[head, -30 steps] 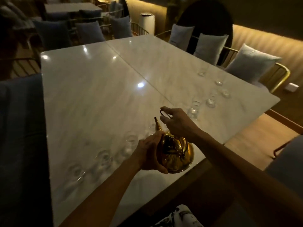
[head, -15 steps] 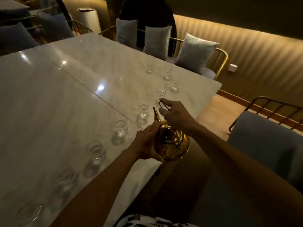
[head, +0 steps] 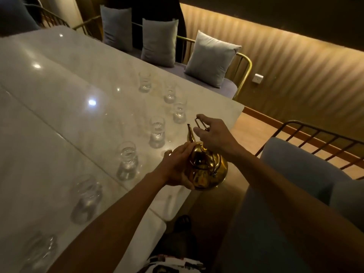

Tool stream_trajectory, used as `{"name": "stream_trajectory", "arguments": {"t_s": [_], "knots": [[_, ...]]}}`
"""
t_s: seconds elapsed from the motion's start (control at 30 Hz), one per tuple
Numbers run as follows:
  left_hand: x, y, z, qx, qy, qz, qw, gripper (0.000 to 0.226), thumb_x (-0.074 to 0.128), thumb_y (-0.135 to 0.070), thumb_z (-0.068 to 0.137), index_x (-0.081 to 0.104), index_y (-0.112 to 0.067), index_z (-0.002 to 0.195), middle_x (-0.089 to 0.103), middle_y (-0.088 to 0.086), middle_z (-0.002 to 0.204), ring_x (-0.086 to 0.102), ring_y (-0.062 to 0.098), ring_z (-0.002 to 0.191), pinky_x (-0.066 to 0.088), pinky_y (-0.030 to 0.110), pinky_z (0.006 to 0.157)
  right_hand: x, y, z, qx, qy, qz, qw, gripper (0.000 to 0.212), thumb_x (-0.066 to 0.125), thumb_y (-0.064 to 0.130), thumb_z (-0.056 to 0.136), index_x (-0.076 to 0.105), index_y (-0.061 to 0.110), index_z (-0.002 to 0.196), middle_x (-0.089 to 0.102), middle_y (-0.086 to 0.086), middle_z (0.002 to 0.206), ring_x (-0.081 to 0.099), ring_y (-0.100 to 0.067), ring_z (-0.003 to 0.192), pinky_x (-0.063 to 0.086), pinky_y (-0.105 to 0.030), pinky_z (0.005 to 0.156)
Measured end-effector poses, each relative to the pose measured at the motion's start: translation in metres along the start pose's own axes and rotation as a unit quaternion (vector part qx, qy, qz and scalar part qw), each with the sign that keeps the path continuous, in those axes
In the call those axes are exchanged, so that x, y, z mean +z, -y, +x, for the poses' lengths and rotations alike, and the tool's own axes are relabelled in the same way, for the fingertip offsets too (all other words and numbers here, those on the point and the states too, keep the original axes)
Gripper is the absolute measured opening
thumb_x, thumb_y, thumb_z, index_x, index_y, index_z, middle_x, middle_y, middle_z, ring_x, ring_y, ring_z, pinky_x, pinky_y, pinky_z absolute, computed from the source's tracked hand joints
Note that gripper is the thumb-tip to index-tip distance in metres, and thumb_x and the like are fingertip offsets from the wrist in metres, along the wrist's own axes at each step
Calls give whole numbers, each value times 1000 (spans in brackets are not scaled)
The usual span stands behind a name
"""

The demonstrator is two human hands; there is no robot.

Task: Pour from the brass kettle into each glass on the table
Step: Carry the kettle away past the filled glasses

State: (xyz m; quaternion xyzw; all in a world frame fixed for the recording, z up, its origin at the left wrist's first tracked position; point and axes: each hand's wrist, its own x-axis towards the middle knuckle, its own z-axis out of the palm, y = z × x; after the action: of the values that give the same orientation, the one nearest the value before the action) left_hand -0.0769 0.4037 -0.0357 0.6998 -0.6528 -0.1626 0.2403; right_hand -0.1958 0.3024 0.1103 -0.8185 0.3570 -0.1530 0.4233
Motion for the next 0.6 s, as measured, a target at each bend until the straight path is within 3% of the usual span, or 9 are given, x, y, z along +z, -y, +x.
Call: {"name": "stream_trajectory", "arguments": {"t_s": [0.13, 0.27, 0.47, 0.6], "knots": [[11, 16, 67, -14, -9, -3, 1000, 148, 92, -64, 48, -4, -36, 156, 22, 8, 168, 31, 32, 151, 41, 64, 107, -25, -26, 64, 8, 24, -6, 1000, 53, 57, 20, 96, 40, 20, 147, 48, -7, 146, 52, -9, 91, 43, -24, 78], [15, 26, 124, -35, -16, -7, 999, 152, 93, -66, 48, -5, -32, 159, 24, 9, 167, 32, 33, 150, 43, 65, 104, -50, -40, 120, 9, 42, -22, 999, 54, 57, 19, 96, 39, 21, 147, 47, -5, 147, 50, -7, 95, 44, -18, 76], [10, 33, 195, -71, -22, -8, 997, 147, 94, -59, 53, -8, -34, 156, 19, 8, 168, 24, 31, 153, 33, 65, 113, -78, -55, 194, -1, 67, -43, 997, 53, 56, 19, 97, 39, 22, 147, 49, -5, 146, 50, -9, 94, 40, -24, 80], [14, 44, 239, -112, -14, 1, 994, 151, 94, -59, 53, -7, -26, 161, 17, 5, 168, 23, 29, 153, 32, 64, 114, -90, -71, 244, -7, 90, -55, 994, 54, 55, 22, 97, 38, 24, 147, 49, -6, 145, 50, -10, 95, 41, -26, 82]]}}
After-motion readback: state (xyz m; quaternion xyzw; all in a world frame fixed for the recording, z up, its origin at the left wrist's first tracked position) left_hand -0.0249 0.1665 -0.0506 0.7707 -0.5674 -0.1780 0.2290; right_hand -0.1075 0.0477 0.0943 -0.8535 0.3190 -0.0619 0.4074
